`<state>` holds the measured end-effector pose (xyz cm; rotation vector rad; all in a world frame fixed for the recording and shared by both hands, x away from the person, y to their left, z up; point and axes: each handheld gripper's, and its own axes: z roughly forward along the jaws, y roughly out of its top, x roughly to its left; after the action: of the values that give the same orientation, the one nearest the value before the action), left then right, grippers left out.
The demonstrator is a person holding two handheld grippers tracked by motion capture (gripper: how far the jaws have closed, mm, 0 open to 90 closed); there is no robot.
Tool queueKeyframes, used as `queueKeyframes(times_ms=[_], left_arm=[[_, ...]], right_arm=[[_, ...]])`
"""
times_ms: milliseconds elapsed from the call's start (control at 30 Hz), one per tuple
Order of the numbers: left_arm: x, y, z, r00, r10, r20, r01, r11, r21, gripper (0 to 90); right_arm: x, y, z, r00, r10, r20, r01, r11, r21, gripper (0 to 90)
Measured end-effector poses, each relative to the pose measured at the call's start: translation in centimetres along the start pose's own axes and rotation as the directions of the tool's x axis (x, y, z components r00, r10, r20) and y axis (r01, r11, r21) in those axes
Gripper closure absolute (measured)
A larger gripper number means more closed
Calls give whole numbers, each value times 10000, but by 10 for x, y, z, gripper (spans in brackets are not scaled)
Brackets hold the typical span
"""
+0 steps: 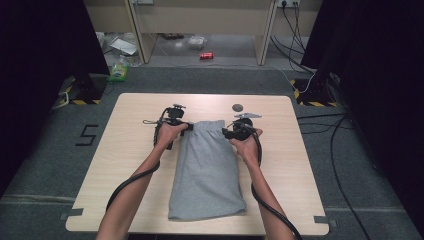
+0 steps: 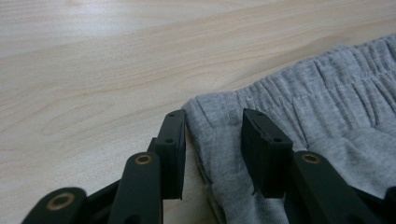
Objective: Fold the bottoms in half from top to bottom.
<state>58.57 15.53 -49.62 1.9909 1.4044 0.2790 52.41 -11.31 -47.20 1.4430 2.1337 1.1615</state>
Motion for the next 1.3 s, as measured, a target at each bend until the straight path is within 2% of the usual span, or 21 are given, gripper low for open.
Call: queueKeyframes(times_ms=[200, 567, 867, 1000, 1100, 1200, 1300], left_arm=[[1, -1, 0, 10000, -21, 35, 22, 10000, -56, 601], [1, -1, 0, 9999, -116, 85, 117, 9999, -79, 602], [1, -2, 0, 9997, -166, 196, 169, 9998, -119, 626], [-1, -2, -1, 9996, -101, 259, 106, 9998, -169, 686], [-3, -3, -1, 9998, -7, 197, 11, 9997, -237, 711], [-3, -4, -2, 9994, -134, 308, 146, 9991, -395, 737], [-1, -4, -2, 9986, -226, 476, 253, 9981, -558, 764]], right_arm=[[1, 6, 18, 9996, -117, 266, 106, 9992, 390, 472], [-3, 1, 43, 9987, 360, 359, -394, 9942, 999, 468], [-5, -3, 49, 9990, 402, 207, -422, 9930, 1100, 499], [-5, -2, 50, 9984, 561, 33, -561, 9919, 1136, 570], [-6, -2, 51, 9958, 874, -264, -837, 9896, 1167, 658], [-7, -3, 52, 9925, 1138, -438, -1082, 9876, 1137, 742], [-8, -6, 52, 9871, 1486, -587, -1422, 9846, 1022, 775]])
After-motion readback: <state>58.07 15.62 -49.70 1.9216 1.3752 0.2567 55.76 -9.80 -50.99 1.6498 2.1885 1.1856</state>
